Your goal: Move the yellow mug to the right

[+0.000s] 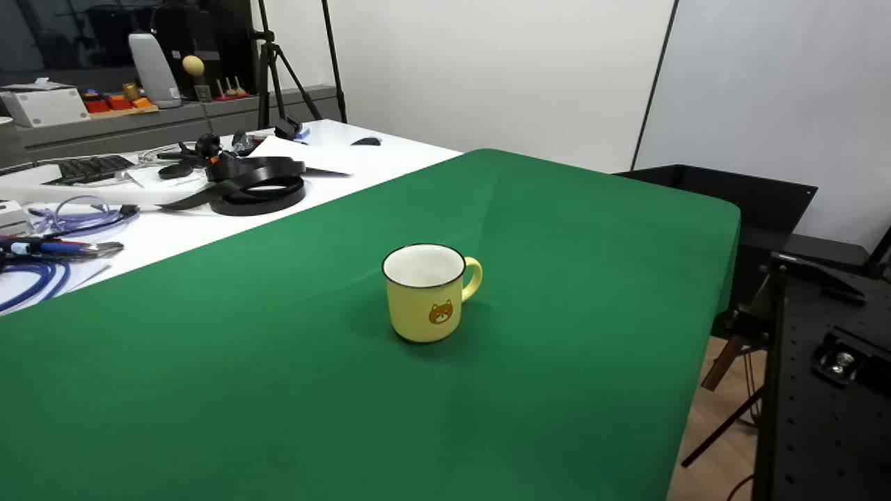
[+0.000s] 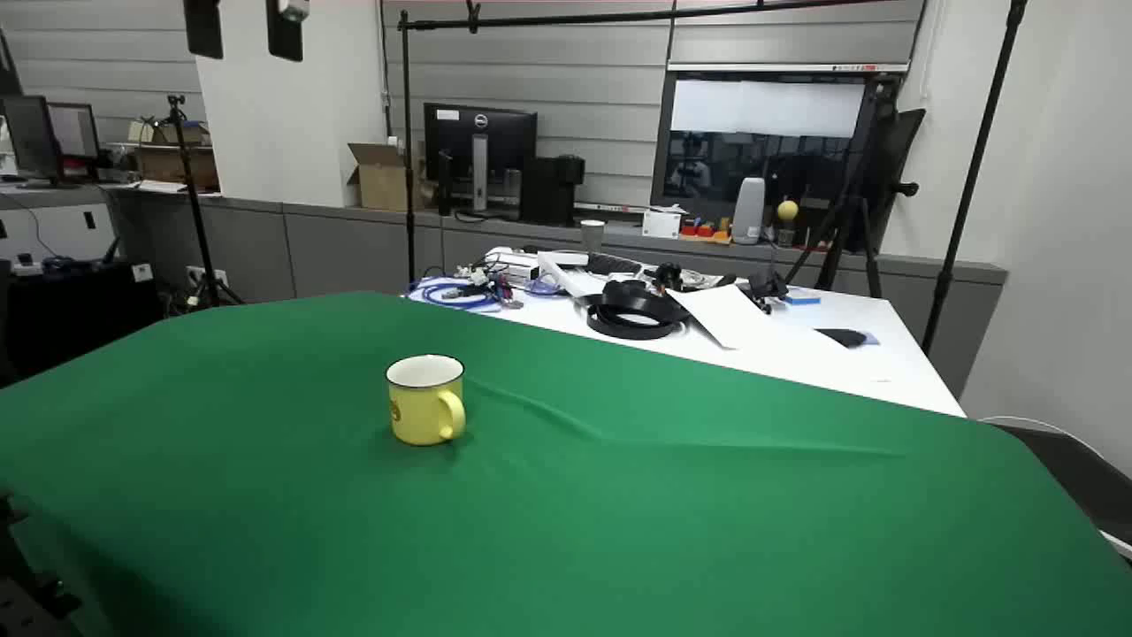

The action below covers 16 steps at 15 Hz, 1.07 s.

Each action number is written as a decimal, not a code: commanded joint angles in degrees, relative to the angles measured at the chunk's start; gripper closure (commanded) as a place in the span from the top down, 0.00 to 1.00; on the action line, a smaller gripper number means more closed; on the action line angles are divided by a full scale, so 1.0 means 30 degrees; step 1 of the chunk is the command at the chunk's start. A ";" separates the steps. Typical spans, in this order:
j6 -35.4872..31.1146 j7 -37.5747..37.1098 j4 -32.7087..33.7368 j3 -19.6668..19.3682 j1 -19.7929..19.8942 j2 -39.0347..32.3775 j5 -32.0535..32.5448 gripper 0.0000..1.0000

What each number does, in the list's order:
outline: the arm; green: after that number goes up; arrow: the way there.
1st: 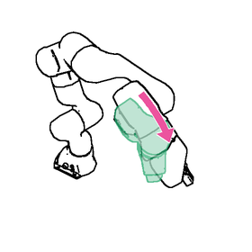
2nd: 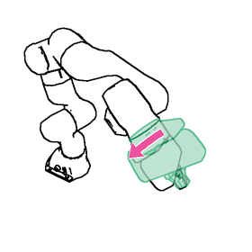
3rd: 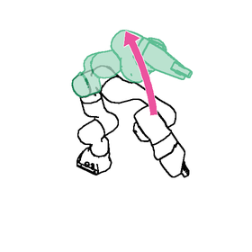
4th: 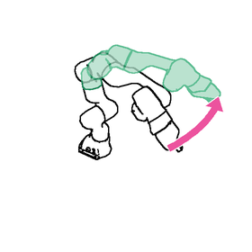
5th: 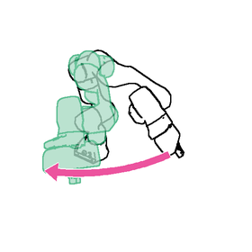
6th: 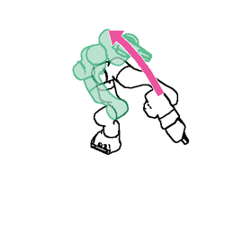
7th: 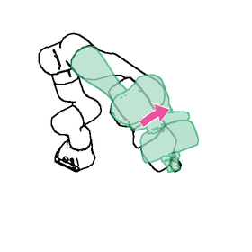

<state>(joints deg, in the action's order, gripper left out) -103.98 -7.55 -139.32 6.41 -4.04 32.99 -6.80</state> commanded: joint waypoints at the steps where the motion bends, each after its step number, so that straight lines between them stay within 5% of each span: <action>1: 0.0025 -0.0013 0.0038 -0.0033 -0.0032 -0.0009 0.0022 1.00; 12: 0.0023 -0.0013 0.0039 -0.0033 -0.0032 -0.0006 0.0023 1.00; 16: -0.3051 0.0204 -0.0157 -0.0174 0.0957 -0.0842 0.1885 1.00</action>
<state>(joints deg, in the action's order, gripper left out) -106.82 -7.59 -139.55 6.34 -3.08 32.45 -5.27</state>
